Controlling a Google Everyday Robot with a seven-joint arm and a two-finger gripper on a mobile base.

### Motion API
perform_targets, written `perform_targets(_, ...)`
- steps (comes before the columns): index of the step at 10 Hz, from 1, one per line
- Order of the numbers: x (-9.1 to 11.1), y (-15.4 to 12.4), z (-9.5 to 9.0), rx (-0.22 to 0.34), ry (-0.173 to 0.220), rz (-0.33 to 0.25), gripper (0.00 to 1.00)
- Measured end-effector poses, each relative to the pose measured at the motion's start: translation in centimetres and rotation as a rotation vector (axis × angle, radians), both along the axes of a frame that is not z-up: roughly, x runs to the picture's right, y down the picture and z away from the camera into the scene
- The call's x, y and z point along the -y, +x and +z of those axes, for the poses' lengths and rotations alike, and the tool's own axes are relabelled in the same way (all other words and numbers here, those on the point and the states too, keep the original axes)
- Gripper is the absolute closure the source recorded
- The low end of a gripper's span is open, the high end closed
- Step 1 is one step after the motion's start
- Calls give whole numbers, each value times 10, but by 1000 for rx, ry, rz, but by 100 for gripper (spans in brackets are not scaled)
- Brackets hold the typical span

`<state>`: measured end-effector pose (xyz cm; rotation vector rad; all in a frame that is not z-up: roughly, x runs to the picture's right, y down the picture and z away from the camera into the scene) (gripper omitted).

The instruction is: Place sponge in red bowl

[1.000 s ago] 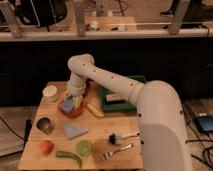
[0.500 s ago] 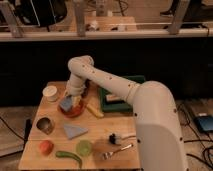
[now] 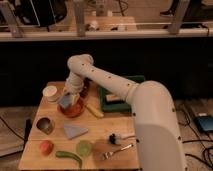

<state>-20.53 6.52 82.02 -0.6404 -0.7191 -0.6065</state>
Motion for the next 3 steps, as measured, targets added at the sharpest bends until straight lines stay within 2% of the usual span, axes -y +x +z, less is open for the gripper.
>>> perform_targets(1,-1,-2,1,4,-5,3,20)
perform_targets(3,-3,-4,3,11,-15,6,20)
